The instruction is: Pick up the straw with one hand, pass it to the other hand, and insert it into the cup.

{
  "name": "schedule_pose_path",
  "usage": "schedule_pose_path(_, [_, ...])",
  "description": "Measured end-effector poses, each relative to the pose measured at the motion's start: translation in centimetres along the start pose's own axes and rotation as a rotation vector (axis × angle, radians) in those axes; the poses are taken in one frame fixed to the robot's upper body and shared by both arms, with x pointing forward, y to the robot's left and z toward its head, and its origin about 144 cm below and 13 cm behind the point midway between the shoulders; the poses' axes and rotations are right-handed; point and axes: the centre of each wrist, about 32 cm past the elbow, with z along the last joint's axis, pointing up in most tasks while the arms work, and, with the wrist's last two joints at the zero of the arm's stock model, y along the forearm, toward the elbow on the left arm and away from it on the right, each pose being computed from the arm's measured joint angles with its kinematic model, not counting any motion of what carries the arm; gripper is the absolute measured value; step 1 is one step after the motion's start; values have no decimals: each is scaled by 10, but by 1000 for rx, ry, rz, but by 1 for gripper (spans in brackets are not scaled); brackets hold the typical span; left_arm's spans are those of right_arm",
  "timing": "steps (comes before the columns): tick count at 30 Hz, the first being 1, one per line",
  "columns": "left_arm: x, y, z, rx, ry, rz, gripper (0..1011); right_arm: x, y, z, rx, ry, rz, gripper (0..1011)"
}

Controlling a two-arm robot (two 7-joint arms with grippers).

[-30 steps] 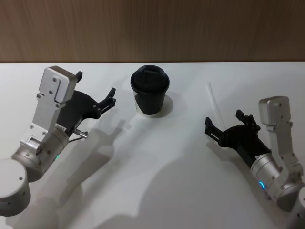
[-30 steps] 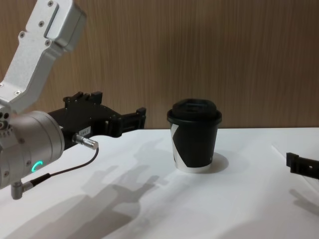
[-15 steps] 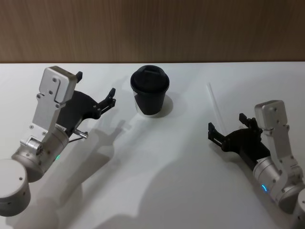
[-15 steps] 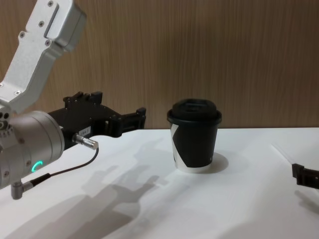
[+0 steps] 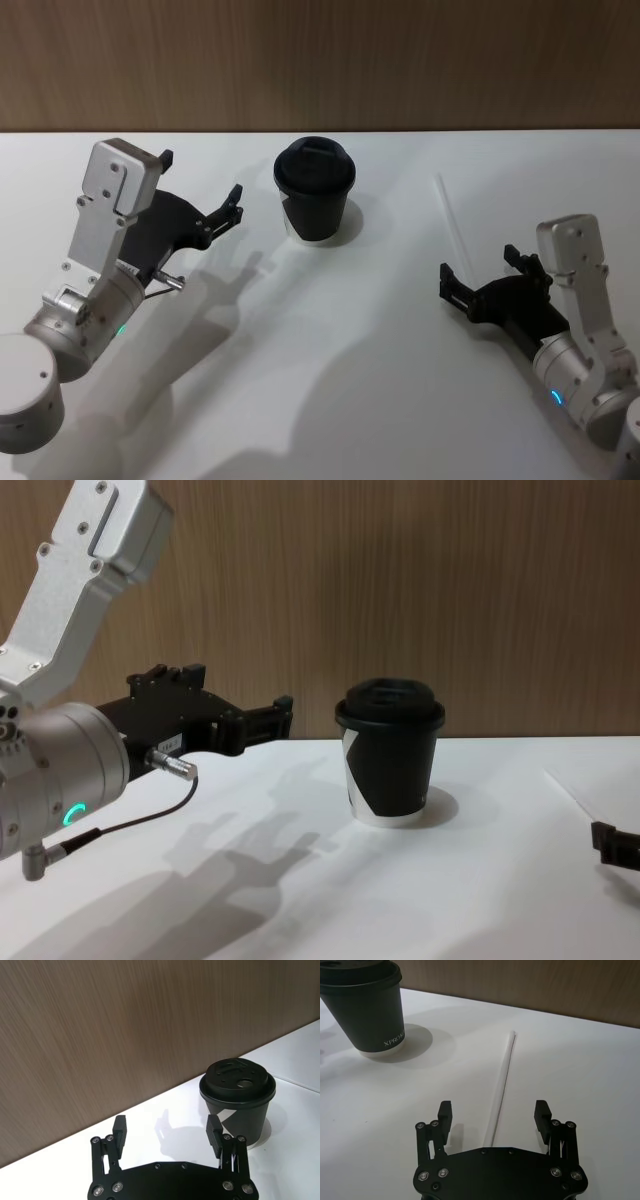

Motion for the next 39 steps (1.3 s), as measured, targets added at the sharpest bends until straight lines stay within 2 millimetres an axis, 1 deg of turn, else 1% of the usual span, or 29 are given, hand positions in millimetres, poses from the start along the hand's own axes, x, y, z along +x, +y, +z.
schedule_pose_path(10, [0,0,0,0,0,0,1000,1,1,-2,-26,17,0,1001])
schedule_pose_path(27, [0,0,0,0,0,0,1000,2,3,-5,-46,-2,-9,993])
schedule_pose_path(32, [0,0,0,0,0,0,1000,2,3,-5,-49,-5,-10,888])
schedule_pose_path(35, [0,0,0,0,0,0,1000,2,3,-5,-50,-7,-11,783])
schedule_pose_path(37, [0,0,0,0,0,0,1000,2,3,-5,-51,-7,-11,763])
schedule_pose_path(38, [0,0,0,0,0,0,1000,2,3,-5,-51,-7,-11,707])
schedule_pose_path(39, [0,0,0,0,0,0,1000,2,3,-5,-51,-8,-11,674])
